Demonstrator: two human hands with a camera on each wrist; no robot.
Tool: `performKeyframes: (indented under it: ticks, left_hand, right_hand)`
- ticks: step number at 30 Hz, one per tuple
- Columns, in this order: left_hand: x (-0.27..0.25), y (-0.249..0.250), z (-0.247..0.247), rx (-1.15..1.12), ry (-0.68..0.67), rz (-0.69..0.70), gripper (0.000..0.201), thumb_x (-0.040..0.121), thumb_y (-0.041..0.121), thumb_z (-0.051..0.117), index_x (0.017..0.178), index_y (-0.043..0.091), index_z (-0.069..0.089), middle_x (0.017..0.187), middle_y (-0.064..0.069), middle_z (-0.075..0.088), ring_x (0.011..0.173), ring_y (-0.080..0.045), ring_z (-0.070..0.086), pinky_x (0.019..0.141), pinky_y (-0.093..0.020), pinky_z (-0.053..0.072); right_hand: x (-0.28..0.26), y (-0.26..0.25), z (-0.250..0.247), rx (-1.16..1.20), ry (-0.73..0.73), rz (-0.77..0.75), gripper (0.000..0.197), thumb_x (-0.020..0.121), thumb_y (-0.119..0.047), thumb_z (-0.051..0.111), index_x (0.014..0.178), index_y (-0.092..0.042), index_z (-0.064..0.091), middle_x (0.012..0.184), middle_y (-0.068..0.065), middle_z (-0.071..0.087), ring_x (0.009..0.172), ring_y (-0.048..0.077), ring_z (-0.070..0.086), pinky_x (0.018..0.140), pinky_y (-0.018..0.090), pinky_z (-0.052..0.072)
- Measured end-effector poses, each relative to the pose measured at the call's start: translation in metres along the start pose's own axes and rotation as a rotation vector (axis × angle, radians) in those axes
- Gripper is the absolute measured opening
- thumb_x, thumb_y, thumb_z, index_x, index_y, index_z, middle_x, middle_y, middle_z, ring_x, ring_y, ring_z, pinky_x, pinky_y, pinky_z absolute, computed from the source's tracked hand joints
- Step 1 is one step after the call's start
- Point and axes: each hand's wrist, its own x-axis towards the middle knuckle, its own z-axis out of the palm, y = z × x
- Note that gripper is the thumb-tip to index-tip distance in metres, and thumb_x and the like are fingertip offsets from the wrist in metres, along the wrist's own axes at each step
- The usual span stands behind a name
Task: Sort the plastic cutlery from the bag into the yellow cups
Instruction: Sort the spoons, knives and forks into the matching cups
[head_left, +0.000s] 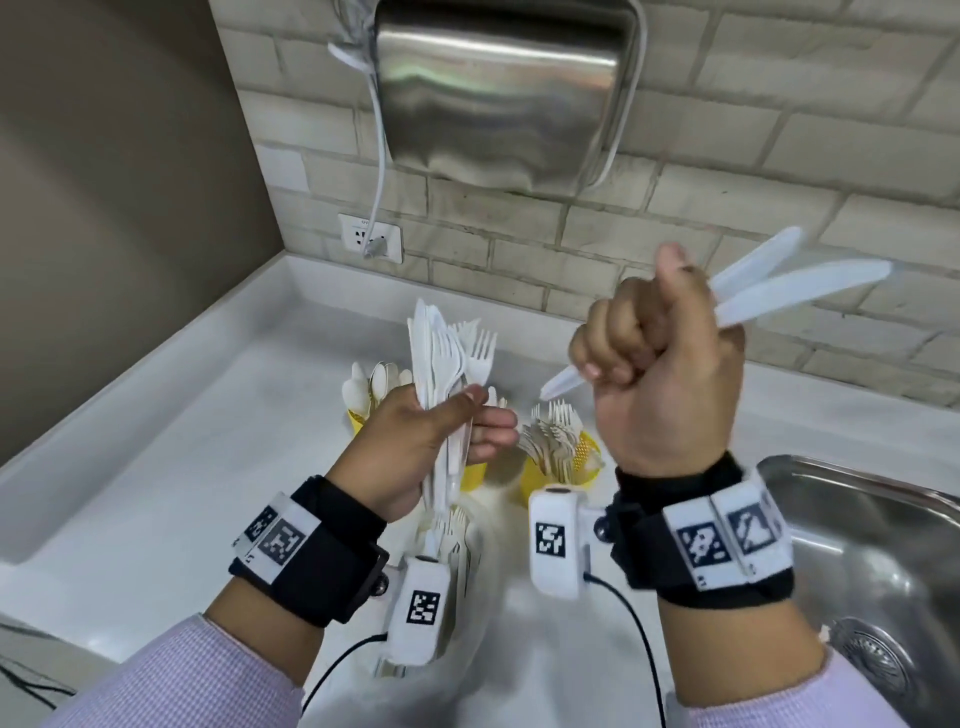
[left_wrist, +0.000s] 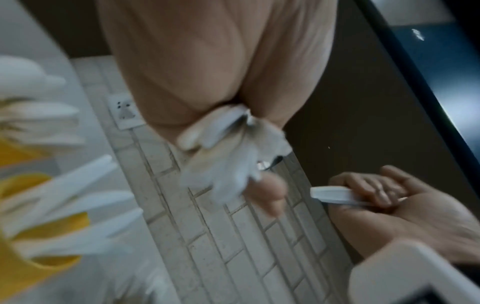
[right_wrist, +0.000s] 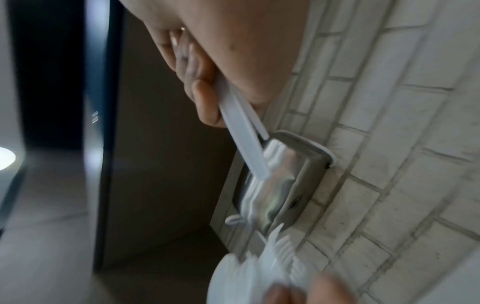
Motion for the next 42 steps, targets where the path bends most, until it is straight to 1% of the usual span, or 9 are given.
performKeyframes:
  ticks: [4, 9, 15, 19, 25, 30, 34, 37, 42]
  left_hand:
    - [0.002, 0.002, 0.008, -0.092, -0.12, -0.037, 0.025, 0.103, 0.004, 0.054, 0.112, -0.019, 0.059, 0.102, -0.029, 0.064, 0.098, -0.037, 0.066, 0.089, -0.041, 0.057]
    - [-0.002, 0.0, 0.008, -0.043, -0.117, -0.028, 0.026, 0.104, 0.004, 0.052, 0.108, -0.02, 0.061, 0.101, -0.027, 0.069, 0.097, -0.036, 0.069, 0.092, -0.045, 0.058]
    - [-0.011, 0.003, 0.0, 0.206, -0.219, 0.027, 0.019, 0.098, 0.021, 0.059, 0.097, 0.006, 0.071, 0.099, -0.019, 0.077, 0.068, -0.028, 0.073, 0.059, -0.031, 0.058]
    - [-0.01, 0.003, -0.001, 0.294, -0.299, 0.055, 0.022, 0.097, 0.023, 0.059, 0.097, 0.007, 0.074, 0.102, -0.018, 0.078, 0.068, -0.026, 0.073, 0.061, -0.032, 0.06]
    - [-0.004, 0.003, -0.003, 0.347, -0.295, 0.082, 0.02, 0.097, 0.019, 0.059, 0.098, 0.002, 0.07, 0.098, -0.016, 0.078, 0.067, -0.026, 0.072, 0.061, -0.036, 0.059]
    - [-0.002, 0.001, -0.003, 0.373, -0.279, 0.079, 0.019, 0.098, 0.019, 0.059, 0.099, 0.003, 0.068, 0.095, -0.015, 0.078, 0.067, -0.026, 0.072, 0.061, -0.034, 0.06]
    - [-0.001, 0.001, -0.003, 0.401, -0.266, 0.074, 0.02, 0.1, 0.017, 0.058, 0.099, -0.002, 0.065, 0.09, -0.015, 0.077, 0.061, -0.025, 0.07, 0.058, -0.036, 0.058]
    - [-0.001, 0.001, -0.003, 0.418, -0.278, 0.073, 0.022, 0.097, 0.021, 0.06, 0.101, 0.0, 0.065, 0.091, -0.015, 0.077, 0.061, -0.026, 0.07, 0.057, -0.035, 0.057]
    - [-0.001, 0.001, -0.003, 0.414, -0.274, 0.081, 0.023, 0.096, 0.023, 0.06, 0.101, 0.001, 0.065, 0.092, -0.016, 0.077, 0.062, -0.026, 0.069, 0.059, -0.036, 0.059]
  right_hand:
    - [-0.031, 0.039, 0.011, -0.232, -0.069, 0.026, 0.046, 0.093, -0.03, 0.061, 0.051, -0.022, 0.044, 0.043, -0.005, 0.036, 0.038, 0.018, 0.031, 0.052, 0.032, 0.032]
    - [-0.036, 0.048, 0.008, -0.285, -0.021, 0.081, 0.048, 0.092, -0.037, 0.063, 0.051, -0.024, 0.042, 0.043, -0.007, 0.035, 0.04, 0.018, 0.03, 0.053, 0.035, 0.031]
    - [0.015, 0.015, -0.008, -0.6, -0.055, 0.14, 0.013, 0.096, -0.022, 0.07, 0.084, -0.019, 0.074, 0.046, -0.016, 0.047, 0.037, 0.003, 0.035, 0.046, 0.021, 0.031]
    - [0.034, -0.003, -0.011, -0.904, -0.376, 0.232, 0.012, 0.095, -0.015, 0.072, 0.094, -0.005, 0.079, 0.049, -0.021, 0.059, 0.039, -0.002, 0.049, 0.044, 0.008, 0.035]
    - [0.041, -0.011, -0.013, -0.954, -0.52, 0.272, 0.014, 0.095, -0.01, 0.07, 0.093, 0.002, 0.077, 0.048, -0.021, 0.059, 0.04, -0.003, 0.052, 0.045, 0.006, 0.037]
    - [0.04, -0.001, -0.013, -1.015, -0.445, 0.165, 0.012, 0.092, -0.015, 0.074, 0.082, -0.013, 0.079, 0.07, -0.002, 0.075, 0.06, 0.02, 0.067, 0.061, 0.027, 0.053]
    - [0.042, 0.007, -0.017, -0.891, -0.271, 0.138, 0.017, 0.095, -0.014, 0.072, 0.082, -0.003, 0.073, 0.049, -0.01, 0.055, 0.04, 0.005, 0.045, 0.045, 0.019, 0.038]
    - [0.039, 0.005, -0.02, -0.942, -0.461, 0.221, 0.027, 0.096, -0.022, 0.072, 0.086, 0.004, 0.074, 0.06, 0.005, 0.068, 0.041, 0.003, 0.052, 0.046, 0.016, 0.038]
    - [0.039, 0.001, -0.021, -0.913, -0.501, 0.198, 0.023, 0.1, -0.02, 0.065, 0.09, -0.003, 0.077, 0.065, -0.004, 0.069, 0.044, -0.001, 0.053, 0.049, 0.01, 0.038]
